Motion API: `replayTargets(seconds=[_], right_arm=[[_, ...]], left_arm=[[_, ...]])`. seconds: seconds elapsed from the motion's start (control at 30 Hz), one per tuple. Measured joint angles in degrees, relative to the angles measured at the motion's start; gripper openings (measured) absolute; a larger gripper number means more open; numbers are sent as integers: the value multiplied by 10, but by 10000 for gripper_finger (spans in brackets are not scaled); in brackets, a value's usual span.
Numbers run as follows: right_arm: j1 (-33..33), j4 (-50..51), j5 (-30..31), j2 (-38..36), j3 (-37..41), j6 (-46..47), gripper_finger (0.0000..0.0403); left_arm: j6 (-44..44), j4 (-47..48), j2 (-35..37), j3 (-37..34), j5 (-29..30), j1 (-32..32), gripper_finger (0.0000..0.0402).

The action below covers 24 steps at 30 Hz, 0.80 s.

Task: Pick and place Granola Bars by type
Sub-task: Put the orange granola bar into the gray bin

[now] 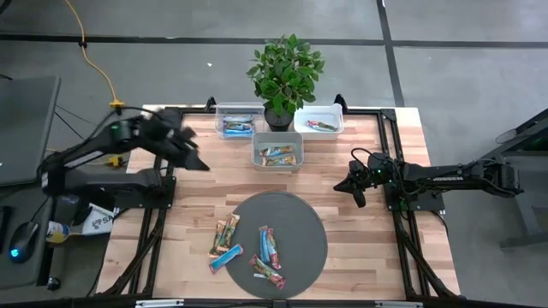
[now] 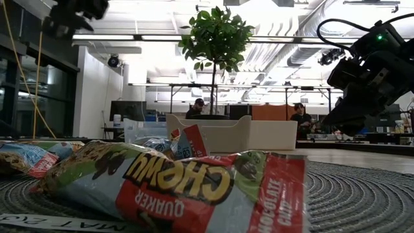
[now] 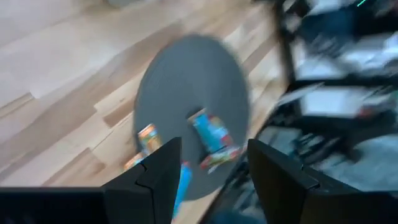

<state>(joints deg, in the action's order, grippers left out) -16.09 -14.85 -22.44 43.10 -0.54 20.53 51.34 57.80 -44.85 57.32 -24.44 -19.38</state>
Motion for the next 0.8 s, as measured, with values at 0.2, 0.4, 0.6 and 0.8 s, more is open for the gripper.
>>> replayTargets(seconds=[0.2,0.4,0.6,0.8], right_arm=[[0,0,0,0,0,0,0],[0,0,0,0,0,0,0],[0,0,0,0,0,0,0],[0,0,0,0,0,0,0]], left_arm=[[15,4,-70,0,97,124,179],[144,8,-132,0,171,218,179],[256,8,-198,0,225,305,179],[363,8,-259,0,266,377,179]])
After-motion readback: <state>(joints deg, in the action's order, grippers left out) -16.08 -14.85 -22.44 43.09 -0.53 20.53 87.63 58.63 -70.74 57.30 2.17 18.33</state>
